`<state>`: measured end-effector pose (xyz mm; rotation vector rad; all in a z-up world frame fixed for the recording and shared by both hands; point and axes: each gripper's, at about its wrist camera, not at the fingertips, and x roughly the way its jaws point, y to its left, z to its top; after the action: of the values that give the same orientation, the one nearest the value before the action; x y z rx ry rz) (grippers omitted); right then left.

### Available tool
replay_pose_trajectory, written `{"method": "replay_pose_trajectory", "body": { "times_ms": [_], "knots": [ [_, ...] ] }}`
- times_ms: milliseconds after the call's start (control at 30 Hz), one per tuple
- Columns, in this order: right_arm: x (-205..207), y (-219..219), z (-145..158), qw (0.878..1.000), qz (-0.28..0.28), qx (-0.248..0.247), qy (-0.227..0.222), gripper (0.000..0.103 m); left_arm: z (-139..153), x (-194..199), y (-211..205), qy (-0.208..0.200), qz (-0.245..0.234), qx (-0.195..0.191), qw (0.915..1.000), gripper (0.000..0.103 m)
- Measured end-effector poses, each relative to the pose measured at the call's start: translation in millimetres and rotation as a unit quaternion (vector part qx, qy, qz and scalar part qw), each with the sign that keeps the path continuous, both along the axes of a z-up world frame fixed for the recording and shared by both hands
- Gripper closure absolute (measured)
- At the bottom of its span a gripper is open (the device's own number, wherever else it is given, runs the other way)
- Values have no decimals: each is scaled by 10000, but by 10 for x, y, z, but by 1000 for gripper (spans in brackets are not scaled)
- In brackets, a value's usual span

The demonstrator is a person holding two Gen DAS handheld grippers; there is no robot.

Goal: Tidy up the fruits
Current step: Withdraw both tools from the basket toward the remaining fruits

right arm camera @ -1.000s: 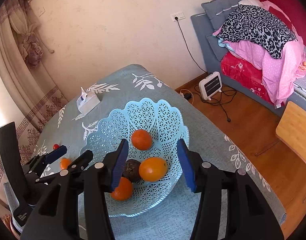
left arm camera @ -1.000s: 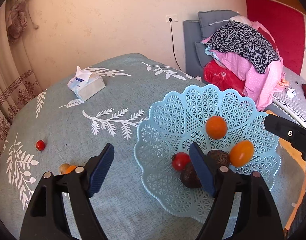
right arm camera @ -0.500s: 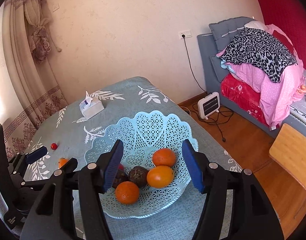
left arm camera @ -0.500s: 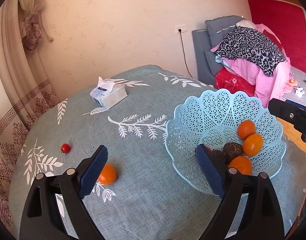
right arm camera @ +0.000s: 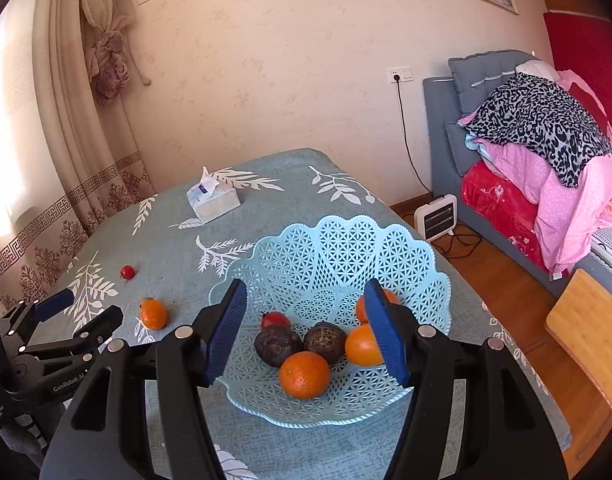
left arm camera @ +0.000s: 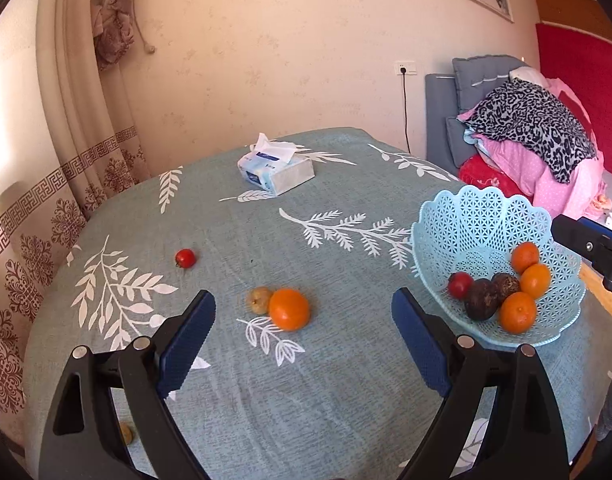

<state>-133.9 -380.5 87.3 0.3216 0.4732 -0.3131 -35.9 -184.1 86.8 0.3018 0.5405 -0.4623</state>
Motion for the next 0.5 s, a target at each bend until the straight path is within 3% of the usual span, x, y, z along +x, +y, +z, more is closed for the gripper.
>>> {"method": "replay_pose_trajectory", "body": {
  "times_ms": [500],
  "knots": [
    [225,536,53,9980,606,-134,121,40,-31,139,1218,150,1004,-164,9947,14]
  ]
}}
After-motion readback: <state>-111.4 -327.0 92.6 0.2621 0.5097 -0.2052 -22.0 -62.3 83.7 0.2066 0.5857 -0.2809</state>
